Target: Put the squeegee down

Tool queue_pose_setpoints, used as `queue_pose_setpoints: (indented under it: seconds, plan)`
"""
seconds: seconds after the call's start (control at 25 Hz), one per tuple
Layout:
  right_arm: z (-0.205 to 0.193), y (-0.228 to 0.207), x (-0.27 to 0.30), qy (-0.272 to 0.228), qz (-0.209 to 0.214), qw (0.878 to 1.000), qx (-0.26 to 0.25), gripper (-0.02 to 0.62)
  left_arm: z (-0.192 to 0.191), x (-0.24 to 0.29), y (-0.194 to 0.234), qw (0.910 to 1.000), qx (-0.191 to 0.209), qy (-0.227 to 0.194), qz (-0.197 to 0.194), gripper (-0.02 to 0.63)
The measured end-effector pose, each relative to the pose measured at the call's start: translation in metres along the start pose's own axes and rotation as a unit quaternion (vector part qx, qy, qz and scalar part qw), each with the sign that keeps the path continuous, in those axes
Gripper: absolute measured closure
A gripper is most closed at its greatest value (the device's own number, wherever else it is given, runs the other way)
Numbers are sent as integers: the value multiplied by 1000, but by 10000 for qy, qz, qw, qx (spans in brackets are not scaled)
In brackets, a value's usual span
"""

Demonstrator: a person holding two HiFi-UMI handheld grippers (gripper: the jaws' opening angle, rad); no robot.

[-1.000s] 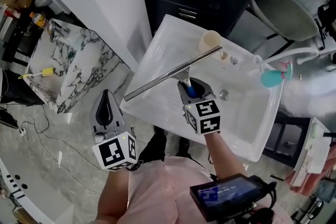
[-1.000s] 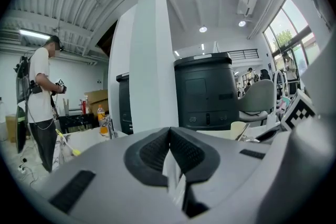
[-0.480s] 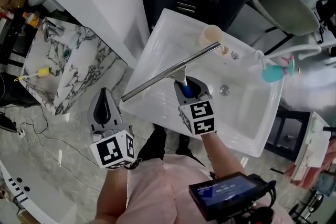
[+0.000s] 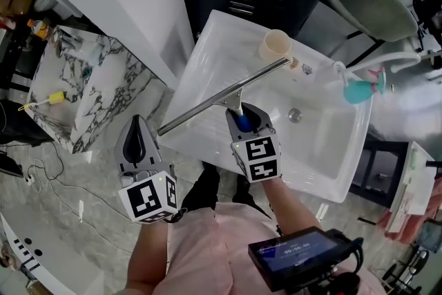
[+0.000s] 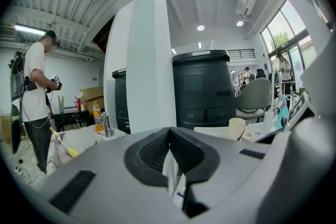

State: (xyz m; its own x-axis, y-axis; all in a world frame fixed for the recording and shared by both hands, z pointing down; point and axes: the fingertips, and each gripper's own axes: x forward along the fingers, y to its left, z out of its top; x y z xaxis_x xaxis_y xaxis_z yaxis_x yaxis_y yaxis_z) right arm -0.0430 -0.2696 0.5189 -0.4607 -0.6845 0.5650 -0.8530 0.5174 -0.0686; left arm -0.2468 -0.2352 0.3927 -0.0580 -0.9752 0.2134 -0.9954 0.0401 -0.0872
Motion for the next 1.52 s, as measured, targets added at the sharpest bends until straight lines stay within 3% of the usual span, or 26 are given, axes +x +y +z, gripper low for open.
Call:
queue_pose_setpoints:
  seconds: [0.64, 1.52]
  plan:
    - [-27, 6, 2, 223, 37, 9995, 206, 483, -7, -3, -1, 9999, 10, 66, -75, 597]
    - [-82, 16, 33, 1017, 241, 9928, 587, 482, -18, 3, 2, 9997, -63, 158, -161, 597]
